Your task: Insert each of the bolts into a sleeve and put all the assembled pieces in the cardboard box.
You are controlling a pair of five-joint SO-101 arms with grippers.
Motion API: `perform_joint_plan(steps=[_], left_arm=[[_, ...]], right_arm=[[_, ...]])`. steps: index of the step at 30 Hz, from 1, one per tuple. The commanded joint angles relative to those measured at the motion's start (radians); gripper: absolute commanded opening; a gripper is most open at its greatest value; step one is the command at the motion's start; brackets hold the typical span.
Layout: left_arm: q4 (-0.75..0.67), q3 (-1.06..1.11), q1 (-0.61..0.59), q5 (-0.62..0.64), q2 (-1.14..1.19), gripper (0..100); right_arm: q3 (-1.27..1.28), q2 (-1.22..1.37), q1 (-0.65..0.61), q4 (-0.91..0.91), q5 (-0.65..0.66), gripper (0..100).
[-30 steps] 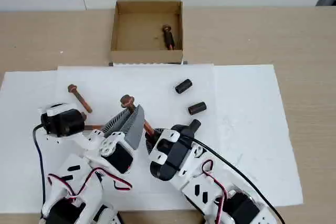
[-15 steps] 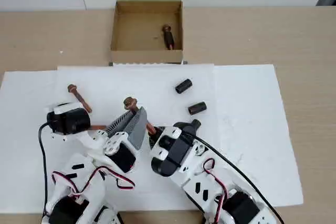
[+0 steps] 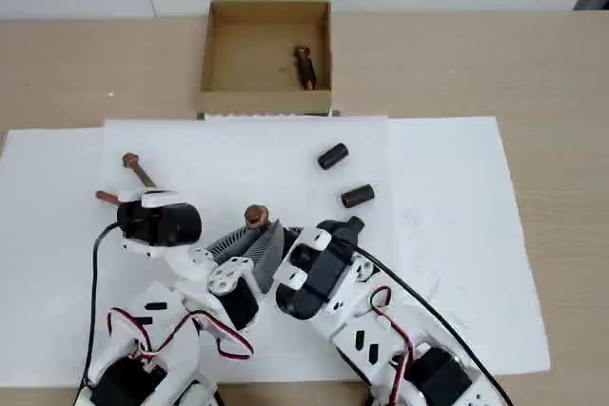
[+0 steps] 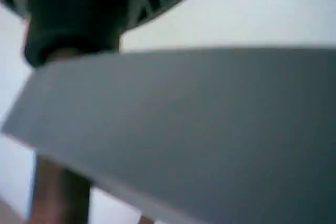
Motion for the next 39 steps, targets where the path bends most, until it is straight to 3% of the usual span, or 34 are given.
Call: perform_joint_plan(steps=[1, 10, 18, 25, 34, 39], left_arm=[[0.003, 0.018, 0.008, -0.006, -0.011, 0], [0.002, 0.087, 0.002, -0.069, -0.011, 1], [0.025, 0.088, -0.003, -0.115, -0.011, 24], [0.023, 0.084, -0.089, -0.152, -0.011, 24], [0.025, -0.039, -0.095, -0.158, -0.011, 24], [0.020, -0.084, -0.095, -0.158, -0.011, 10]], right_arm=[[-0.032, -0.010, 0.004, -0.030, 0.011, 0.2], [-0.029, -0.010, 0.004, -0.058, 0.075, 0.2], [-0.025, -0.010, 0.004, -0.048, 0.072, 0.2], [-0.020, -0.010, 0.007, -0.047, 0.072, 0.2], [0.026, -0.010, 0.008, -0.054, 0.071, 0.2], [0.029, -0.010, 0.008, -0.056, 0.071, 0.2]])
